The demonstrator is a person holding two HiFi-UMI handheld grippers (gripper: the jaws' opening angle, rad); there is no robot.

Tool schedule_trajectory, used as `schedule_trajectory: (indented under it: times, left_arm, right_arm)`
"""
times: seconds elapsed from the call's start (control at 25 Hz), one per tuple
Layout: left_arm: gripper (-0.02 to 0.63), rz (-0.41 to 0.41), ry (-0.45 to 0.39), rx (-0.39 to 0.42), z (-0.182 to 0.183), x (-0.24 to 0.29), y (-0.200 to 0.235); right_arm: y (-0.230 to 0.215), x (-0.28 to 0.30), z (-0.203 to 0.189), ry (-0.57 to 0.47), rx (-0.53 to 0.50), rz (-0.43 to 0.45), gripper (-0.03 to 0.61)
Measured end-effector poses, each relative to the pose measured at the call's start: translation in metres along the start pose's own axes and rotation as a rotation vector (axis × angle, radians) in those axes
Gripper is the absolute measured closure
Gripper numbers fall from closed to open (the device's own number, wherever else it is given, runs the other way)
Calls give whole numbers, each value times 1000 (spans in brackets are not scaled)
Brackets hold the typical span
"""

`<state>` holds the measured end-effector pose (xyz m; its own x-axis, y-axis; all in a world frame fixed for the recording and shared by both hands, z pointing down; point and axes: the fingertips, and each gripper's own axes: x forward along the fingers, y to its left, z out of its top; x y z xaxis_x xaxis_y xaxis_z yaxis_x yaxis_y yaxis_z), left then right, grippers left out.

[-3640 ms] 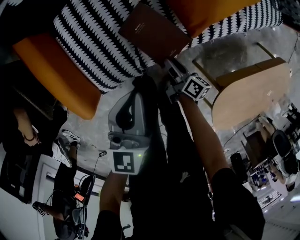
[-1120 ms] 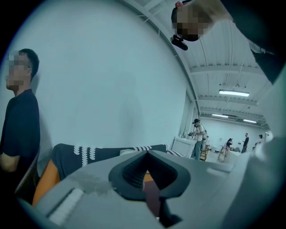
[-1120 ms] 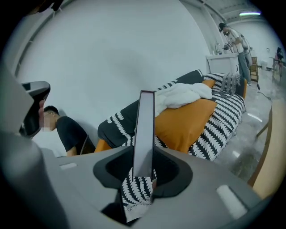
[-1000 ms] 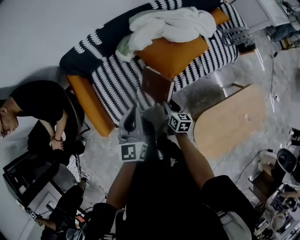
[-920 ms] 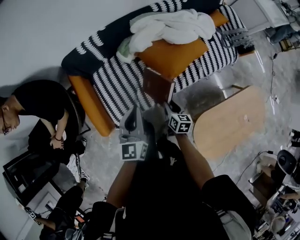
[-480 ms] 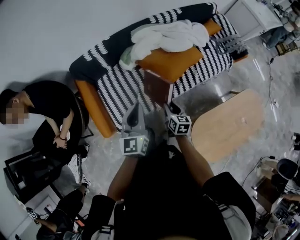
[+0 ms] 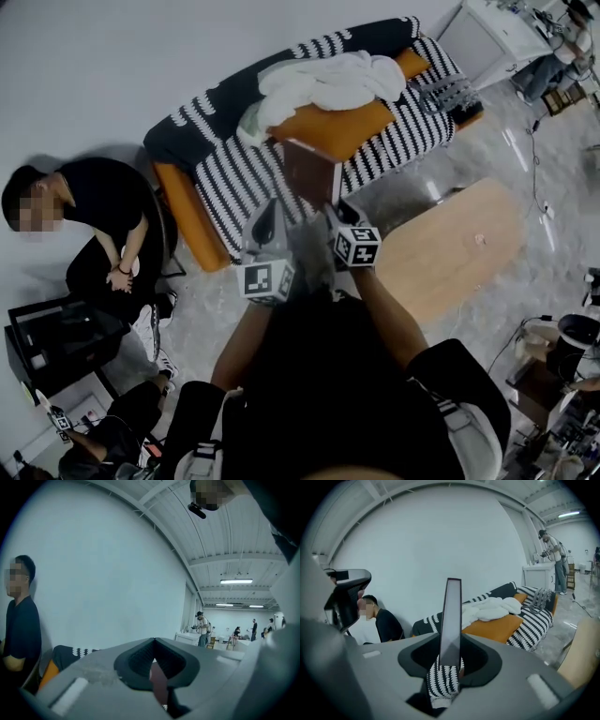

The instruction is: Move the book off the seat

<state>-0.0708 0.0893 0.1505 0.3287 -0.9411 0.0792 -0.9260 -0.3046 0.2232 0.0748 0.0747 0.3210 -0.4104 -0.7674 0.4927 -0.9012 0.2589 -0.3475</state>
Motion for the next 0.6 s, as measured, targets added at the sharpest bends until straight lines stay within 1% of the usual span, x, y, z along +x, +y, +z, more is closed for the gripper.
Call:
schedule_trajectory:
  times: [0.2, 0.4, 0.6]
  left_arm:
    - [607, -27, -25, 33, 4, -12, -12]
    - [607, -33, -29, 26, 10, -13, -27]
    - [607, -41, -37, 29, 14, -10, -36]
  right_arm:
    - [4, -33, 21, -58, -9, 3, 434]
    - [6, -63, 54, -124, -31, 7, 434]
    - [9, -87, 72, -157, -41, 11, 434]
